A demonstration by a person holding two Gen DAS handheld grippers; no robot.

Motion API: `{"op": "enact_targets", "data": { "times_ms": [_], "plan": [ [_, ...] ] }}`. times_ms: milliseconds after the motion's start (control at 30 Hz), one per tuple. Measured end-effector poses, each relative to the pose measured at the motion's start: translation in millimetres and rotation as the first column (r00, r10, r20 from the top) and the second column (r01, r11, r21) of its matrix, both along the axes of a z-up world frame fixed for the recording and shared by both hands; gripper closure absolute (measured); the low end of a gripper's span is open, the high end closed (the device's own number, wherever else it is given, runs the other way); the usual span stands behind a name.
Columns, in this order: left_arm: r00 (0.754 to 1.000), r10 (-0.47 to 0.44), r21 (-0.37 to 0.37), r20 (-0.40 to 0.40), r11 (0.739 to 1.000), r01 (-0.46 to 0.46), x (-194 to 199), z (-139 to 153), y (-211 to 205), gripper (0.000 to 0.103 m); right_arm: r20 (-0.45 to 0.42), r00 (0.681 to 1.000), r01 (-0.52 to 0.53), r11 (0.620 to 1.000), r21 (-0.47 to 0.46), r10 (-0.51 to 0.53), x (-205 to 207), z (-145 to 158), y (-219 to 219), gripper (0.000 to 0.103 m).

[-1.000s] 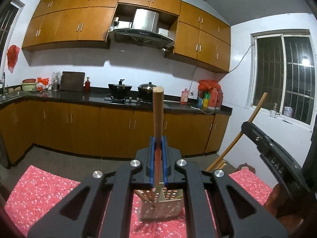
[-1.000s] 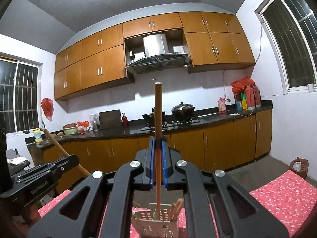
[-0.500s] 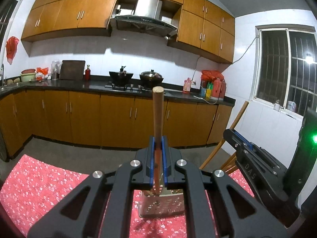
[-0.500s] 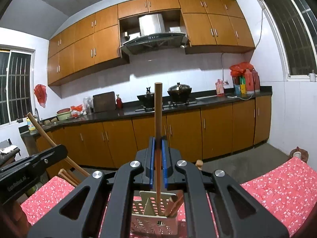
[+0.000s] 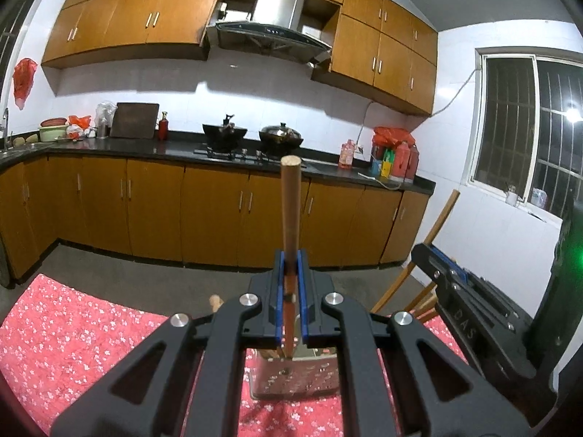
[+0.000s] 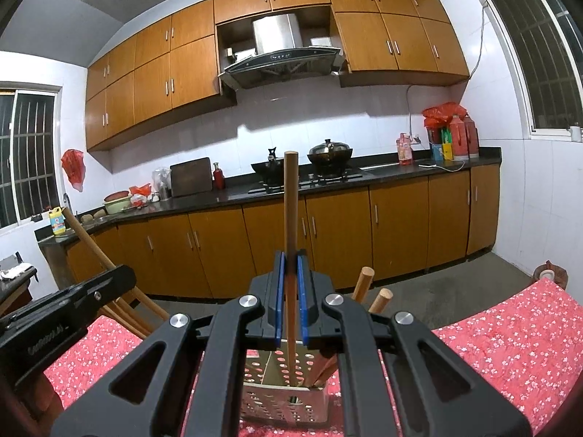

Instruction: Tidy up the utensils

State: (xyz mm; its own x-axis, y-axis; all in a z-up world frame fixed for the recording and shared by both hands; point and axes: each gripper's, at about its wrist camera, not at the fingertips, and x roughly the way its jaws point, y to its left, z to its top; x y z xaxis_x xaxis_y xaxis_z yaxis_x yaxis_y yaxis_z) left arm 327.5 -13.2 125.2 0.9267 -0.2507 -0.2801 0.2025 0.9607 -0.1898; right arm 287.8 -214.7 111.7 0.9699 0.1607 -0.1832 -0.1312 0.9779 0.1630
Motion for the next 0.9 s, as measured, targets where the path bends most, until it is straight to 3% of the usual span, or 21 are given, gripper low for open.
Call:
{"op": "enact_targets", "data": {
  "times_ms": [100, 500, 567, 633, 900],
  "plan": [
    [1.0, 0.013, 0.014, 0.025, 1.0, -0.013, 3, 4, -1, 0.095, 0.011, 1.0, -0.002, 1.0, 0.004, 0.002, 2, 0, 0, 0.096],
    [1.0, 0.003, 0.067, -0.013, 0.998, -0.002, 11, -1, -16, 0.095, -0.03, 0.999, -0.026, 1.0, 0.002, 0.026, 10, -2, 2, 0.095],
    [1.0, -0.001, 0.052, -0.018, 0.999, 0.002, 11, 0, -15, 0.091, -0.039, 0.998, -0.038, 0.999, 0.017, 0.038, 10, -1, 0, 0.089],
    [1.0, -0.002, 0.039, -0.022, 0.999, 0.003, 11, 1, -13, 0.077, -0.04, 0.999, -0.035, 0.999, 0.035, 0.037, 9, 1, -4, 0.072],
    [1.0, -0.006, -0.005, -0.025, 1.0, 0.006, 5, 5, -4, 0.076, -0.035, 0.999, -0.029, 0.998, 0.052, 0.031, -1, 4, -10, 0.071]
  ]
}}
